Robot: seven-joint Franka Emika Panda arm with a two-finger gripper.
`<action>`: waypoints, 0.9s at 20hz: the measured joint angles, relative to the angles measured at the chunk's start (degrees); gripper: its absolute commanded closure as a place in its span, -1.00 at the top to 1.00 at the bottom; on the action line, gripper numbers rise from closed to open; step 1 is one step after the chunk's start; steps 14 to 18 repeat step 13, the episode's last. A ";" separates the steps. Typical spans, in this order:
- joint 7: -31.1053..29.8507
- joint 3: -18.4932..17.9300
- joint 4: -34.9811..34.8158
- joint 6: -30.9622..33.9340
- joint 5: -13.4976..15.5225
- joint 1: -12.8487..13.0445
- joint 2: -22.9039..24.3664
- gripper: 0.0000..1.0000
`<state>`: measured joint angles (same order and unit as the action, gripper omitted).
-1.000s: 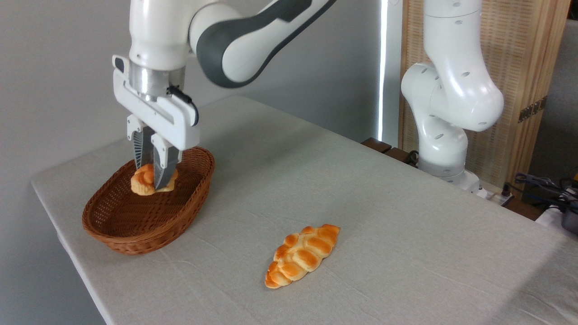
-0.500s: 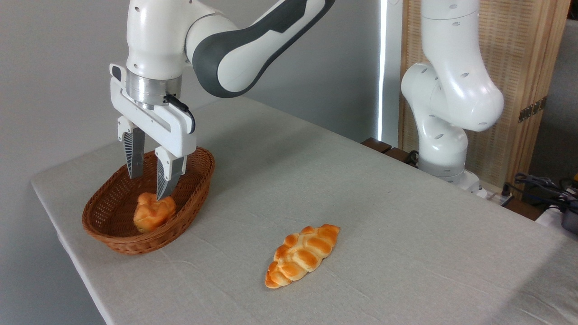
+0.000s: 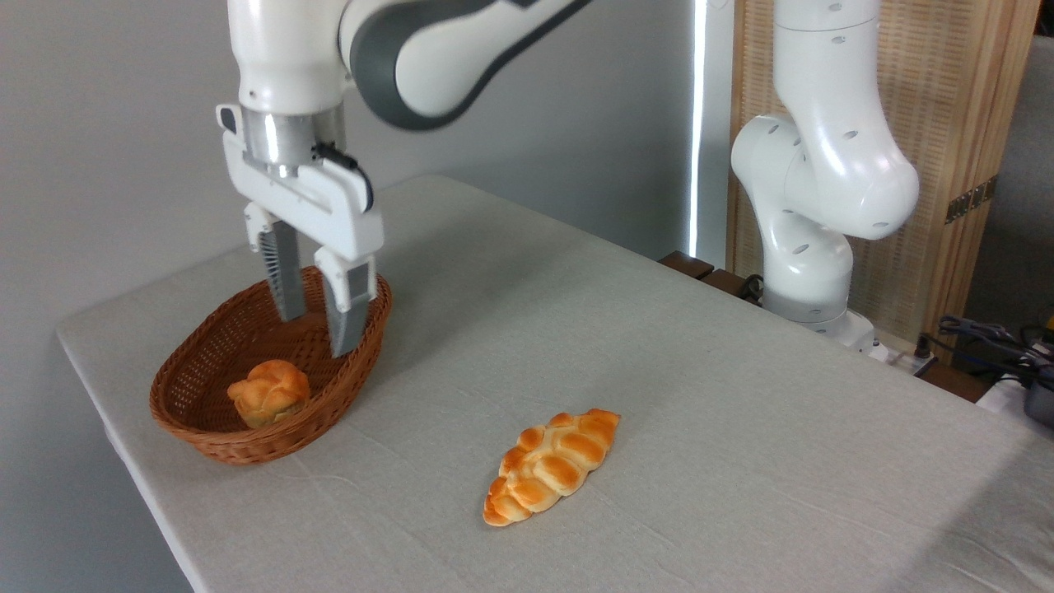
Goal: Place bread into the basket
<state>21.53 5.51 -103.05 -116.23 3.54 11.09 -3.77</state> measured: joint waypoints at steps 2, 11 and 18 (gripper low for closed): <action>0.03 -0.83 0.64 4.21 -2.70 -0.15 0.82 1.00; 14.95 -6.04 1.13 11.91 -2.19 -0.35 2.93 1.00; 17.35 -7.87 1.13 12.23 -0.74 -0.40 3.73 1.00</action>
